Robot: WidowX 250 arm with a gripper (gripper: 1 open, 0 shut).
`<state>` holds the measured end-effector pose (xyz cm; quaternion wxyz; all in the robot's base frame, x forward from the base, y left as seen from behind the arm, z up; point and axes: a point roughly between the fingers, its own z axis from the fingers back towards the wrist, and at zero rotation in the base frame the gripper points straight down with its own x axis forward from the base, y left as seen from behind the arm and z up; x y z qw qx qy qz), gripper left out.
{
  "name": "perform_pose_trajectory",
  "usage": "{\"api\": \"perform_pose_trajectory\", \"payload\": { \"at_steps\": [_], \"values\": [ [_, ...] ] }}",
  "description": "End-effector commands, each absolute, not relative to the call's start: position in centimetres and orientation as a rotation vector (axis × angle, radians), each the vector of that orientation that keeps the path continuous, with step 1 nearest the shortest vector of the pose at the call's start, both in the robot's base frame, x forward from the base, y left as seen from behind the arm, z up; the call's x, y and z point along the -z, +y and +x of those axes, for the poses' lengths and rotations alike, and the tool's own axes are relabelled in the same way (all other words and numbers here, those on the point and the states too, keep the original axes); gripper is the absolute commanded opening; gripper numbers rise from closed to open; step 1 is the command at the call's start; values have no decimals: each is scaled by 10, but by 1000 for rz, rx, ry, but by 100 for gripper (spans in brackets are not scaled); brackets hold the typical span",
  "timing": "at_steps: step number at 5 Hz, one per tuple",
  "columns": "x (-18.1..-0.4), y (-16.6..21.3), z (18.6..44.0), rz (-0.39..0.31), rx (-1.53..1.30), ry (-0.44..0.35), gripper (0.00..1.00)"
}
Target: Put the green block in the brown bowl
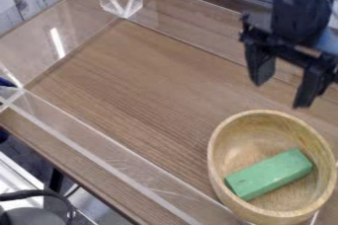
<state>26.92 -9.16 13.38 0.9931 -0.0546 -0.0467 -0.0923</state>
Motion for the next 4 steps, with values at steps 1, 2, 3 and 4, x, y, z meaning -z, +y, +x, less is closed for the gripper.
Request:
{"api": "perform_pose_trajectory", "payload": {
  "at_steps": [1, 2, 3, 4],
  "values": [
    [-157, -79, 295, -110, 172, -140, 100],
    [-154, -78, 291, -103, 184, -111, 100],
    [-141, -89, 289, -95, 212, -60, 0],
    [-122, -102, 281, -80, 255, 17, 0]
  ]
}}
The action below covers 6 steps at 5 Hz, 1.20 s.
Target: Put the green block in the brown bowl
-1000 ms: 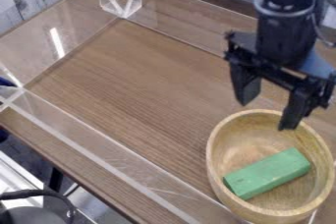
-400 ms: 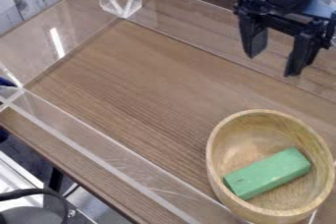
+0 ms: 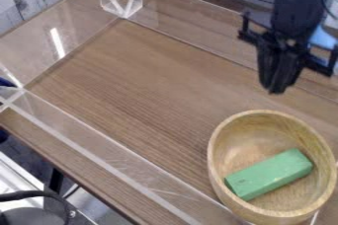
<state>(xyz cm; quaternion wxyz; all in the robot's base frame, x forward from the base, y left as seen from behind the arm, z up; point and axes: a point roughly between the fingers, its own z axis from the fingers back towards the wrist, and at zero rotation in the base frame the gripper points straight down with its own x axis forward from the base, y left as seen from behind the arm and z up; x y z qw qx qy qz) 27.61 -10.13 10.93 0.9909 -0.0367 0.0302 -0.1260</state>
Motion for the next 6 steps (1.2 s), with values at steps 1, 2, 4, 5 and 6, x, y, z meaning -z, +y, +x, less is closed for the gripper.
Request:
{"api": "perform_pose_trajectory", "payload": {
  "at_steps": [1, 2, 4, 5, 6],
  "values": [
    [-112, -109, 261, -74, 298, 59, 0],
    [-101, -112, 243, -72, 337, 98, 0],
    [-84, -121, 238, -54, 364, 158, 0],
    [-76, -125, 237, -44, 378, 189, 0],
    [-92, -119, 241, -47, 396, 134, 0]
  ]
}}
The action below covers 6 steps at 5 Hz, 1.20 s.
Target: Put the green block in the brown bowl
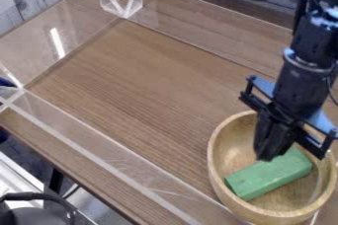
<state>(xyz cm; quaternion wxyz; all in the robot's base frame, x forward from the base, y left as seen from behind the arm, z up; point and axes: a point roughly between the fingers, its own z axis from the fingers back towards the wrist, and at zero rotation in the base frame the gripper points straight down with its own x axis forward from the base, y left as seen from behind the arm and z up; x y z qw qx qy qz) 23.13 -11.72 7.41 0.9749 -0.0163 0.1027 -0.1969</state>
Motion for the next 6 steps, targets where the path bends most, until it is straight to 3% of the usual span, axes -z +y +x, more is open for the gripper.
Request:
{"api": "perform_pose_trajectory", "payload": {
  "at_steps": [1, 2, 3, 5, 6],
  "values": [
    [-113, -111, 241, -30, 363, 55, 0],
    [-133, -92, 250, -15, 298, -14, 0],
    [-141, -55, 261, 5, 196, -21, 0],
    [-134, 41, 265, 65, 22, -19, 0],
    [-127, -2, 270, 92, 75, -28, 0]
  ]
}}
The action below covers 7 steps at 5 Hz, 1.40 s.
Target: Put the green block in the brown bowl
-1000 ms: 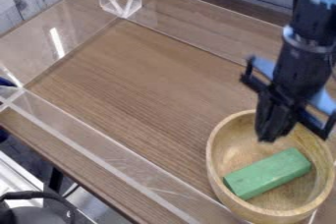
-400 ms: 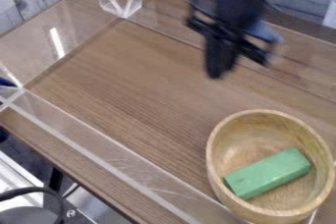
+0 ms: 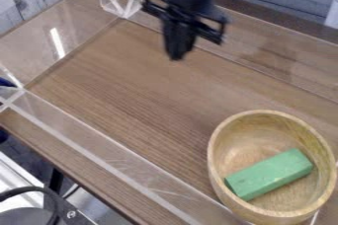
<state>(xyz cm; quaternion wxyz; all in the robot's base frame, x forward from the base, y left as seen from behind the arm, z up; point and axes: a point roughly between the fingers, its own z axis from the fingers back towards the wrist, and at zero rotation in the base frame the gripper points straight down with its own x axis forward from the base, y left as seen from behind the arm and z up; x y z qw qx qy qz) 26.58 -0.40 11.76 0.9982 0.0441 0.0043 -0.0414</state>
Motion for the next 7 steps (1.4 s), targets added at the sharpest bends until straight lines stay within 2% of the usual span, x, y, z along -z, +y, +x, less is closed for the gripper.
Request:
{"api": "perform_pose_trajectory", "payload": {
  "at_steps": [1, 3, 4, 5, 7],
  "values": [
    [-127, -47, 270, 87, 113, -26, 0],
    [-135, 31, 267, 125, 33, -40, 0],
    [-139, -15, 268, 133, 125, -64, 0],
    [-134, -55, 272, 122, 141, -38, 0],
    [-119, 40, 252, 123, -86, 45, 0]
  ]
}}
